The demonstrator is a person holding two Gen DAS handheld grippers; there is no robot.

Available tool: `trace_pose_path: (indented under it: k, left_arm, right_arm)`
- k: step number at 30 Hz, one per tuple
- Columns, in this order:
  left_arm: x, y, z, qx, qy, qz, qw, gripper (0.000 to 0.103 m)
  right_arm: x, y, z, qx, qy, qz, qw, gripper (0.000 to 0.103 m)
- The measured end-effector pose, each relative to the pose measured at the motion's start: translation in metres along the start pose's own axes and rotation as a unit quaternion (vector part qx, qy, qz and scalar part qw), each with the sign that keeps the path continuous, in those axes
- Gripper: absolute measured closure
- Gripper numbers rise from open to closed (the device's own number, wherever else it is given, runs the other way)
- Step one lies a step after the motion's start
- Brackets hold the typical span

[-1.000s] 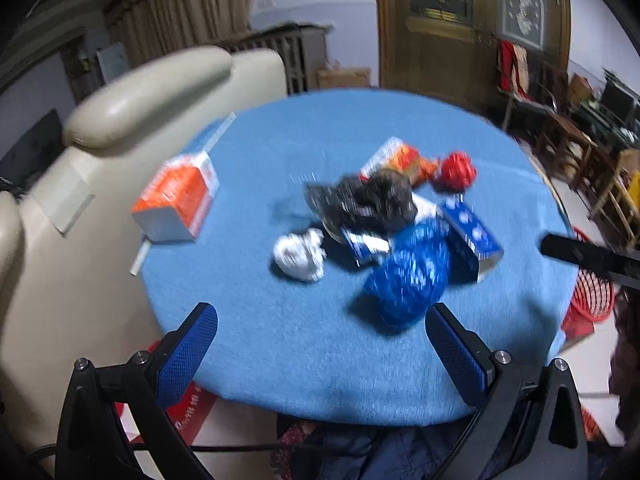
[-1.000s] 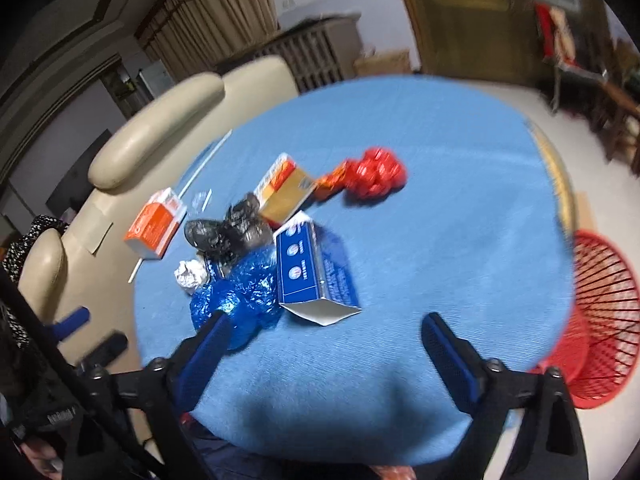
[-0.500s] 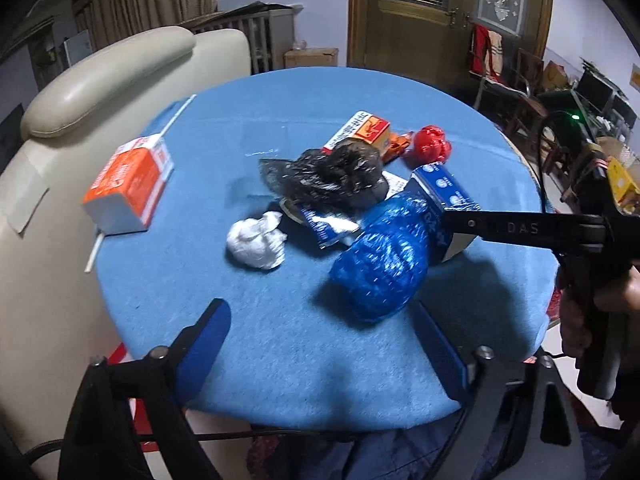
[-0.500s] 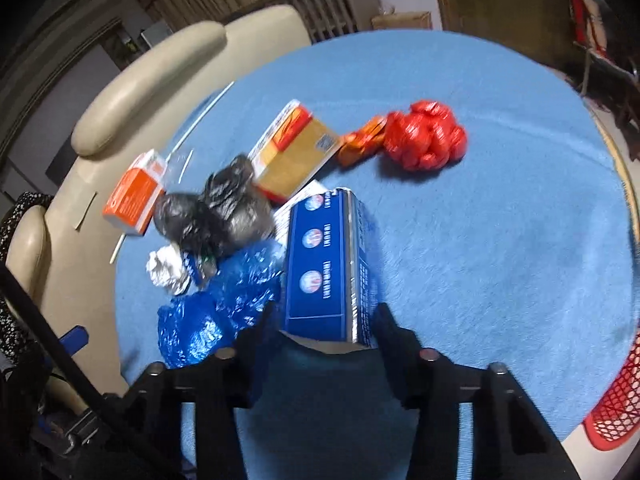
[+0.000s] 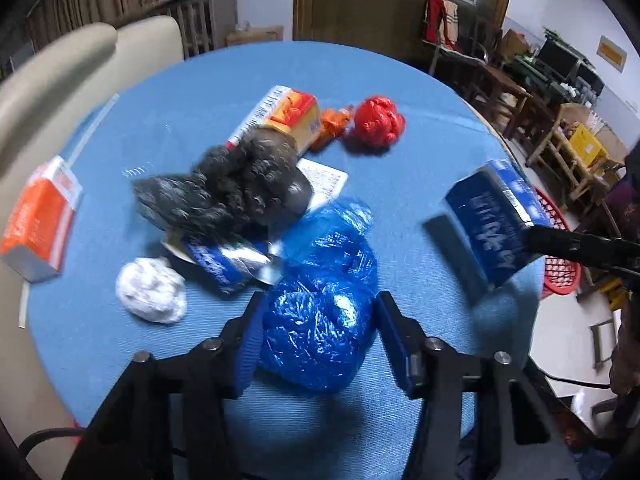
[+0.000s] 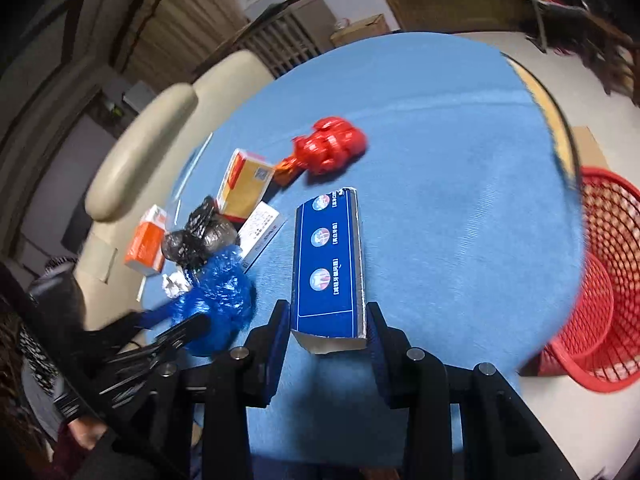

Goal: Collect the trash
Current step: 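Carry the box and bag over the red basket and open both tools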

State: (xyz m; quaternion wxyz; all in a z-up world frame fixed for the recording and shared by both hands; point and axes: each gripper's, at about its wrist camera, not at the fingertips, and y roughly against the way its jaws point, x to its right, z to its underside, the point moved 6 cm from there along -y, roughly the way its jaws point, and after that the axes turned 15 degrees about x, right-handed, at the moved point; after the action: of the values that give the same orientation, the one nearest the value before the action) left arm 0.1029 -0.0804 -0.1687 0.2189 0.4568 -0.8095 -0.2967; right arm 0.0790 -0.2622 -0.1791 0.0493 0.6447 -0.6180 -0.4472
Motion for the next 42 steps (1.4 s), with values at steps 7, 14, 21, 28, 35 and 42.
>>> trace_pose_path:
  k: [7,14,21,28,35,42]
  left_arm:
    - [0.024,0.008,0.000,0.014,-0.012,0.012,0.9998,0.059]
    - [0.060,0.006,-0.006,0.014,-0.038,0.014,0.9991,0.062]
    - [0.138,0.011,-0.031,0.028,-0.086,0.075,0.9931,0.062]
    - [0.239,-0.025,-0.048,0.012,-0.135,0.140,0.9808,0.062]
    - [0.301,-0.060,-0.051,-0.010,-0.166,0.170,0.9713,0.056]
    - [0.297,-0.069,-0.053,-0.008,-0.149,0.160,0.9756,0.048]
  right_arm:
    - [0.042,0.053,-0.006,0.042,-0.051,-0.005,0.998,0.063]
    - [0.090,0.109,-0.013,0.104,-0.076,0.034,0.991,0.063]
    - [0.159,0.152,-0.015,0.146,-0.132,0.087,0.977,0.063]
    - [0.212,0.167,-0.003,0.145,-0.182,0.116,0.965,0.061]
    - [0.241,0.174,0.007,0.148,-0.231,0.128,0.953,0.044]
    - [0.239,0.178,0.003,0.157,-0.226,0.127,0.953,0.042]
